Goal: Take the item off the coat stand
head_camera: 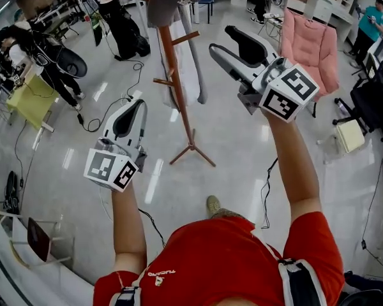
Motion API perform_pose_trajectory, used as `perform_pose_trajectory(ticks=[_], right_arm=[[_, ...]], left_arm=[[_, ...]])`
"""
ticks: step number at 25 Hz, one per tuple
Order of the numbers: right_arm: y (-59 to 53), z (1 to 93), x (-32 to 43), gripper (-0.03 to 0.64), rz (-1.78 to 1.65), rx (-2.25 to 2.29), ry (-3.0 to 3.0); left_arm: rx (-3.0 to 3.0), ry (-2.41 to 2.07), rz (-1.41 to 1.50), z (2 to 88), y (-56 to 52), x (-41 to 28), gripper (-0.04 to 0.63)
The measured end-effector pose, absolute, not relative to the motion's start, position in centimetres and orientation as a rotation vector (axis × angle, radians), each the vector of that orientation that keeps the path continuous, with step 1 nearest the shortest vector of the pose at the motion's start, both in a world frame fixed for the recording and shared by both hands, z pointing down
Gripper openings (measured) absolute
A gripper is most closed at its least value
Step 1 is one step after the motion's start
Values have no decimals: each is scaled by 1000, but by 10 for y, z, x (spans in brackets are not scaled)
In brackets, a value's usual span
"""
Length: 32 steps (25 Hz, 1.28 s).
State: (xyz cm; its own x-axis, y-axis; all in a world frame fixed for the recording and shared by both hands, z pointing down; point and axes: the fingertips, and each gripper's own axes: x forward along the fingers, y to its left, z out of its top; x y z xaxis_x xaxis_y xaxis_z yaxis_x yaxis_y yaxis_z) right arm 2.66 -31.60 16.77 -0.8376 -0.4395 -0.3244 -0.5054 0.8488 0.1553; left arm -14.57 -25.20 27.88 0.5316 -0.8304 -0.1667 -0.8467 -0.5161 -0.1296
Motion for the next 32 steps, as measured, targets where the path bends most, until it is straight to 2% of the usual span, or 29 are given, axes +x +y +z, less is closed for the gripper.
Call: perform_pose_trajectory(ticks=[7, 16, 26, 27, 29, 30, 32], right_arm=[[-409, 112, 23, 282, 308, -527, 2773], [-492, 73, -5, 296, 210, -528, 2779], [-516, 58, -56, 294, 203, -452, 2819], [-516, 56, -59, 264, 208, -442, 2819], [-513, 51, -62, 120, 232, -430, 2805], [-511, 49, -62, 69, 250, -441, 2791], [-509, 45, -60, 35, 286, -487, 2762]], left_arm=[[-2520, 1465, 118, 262, -330, -133, 9], [-2499, 1479, 103, 247, -385, -151, 9], [-2512, 1438, 98, 250, -401, -179, 9], [-2513, 1437, 97, 249, -401, -182, 9], [-2514, 1436, 97, 248, -400, -188, 9], [-2515, 1435, 97, 249, -398, -190, 9], [-2514, 1435, 99, 250, -394, -195, 9]])
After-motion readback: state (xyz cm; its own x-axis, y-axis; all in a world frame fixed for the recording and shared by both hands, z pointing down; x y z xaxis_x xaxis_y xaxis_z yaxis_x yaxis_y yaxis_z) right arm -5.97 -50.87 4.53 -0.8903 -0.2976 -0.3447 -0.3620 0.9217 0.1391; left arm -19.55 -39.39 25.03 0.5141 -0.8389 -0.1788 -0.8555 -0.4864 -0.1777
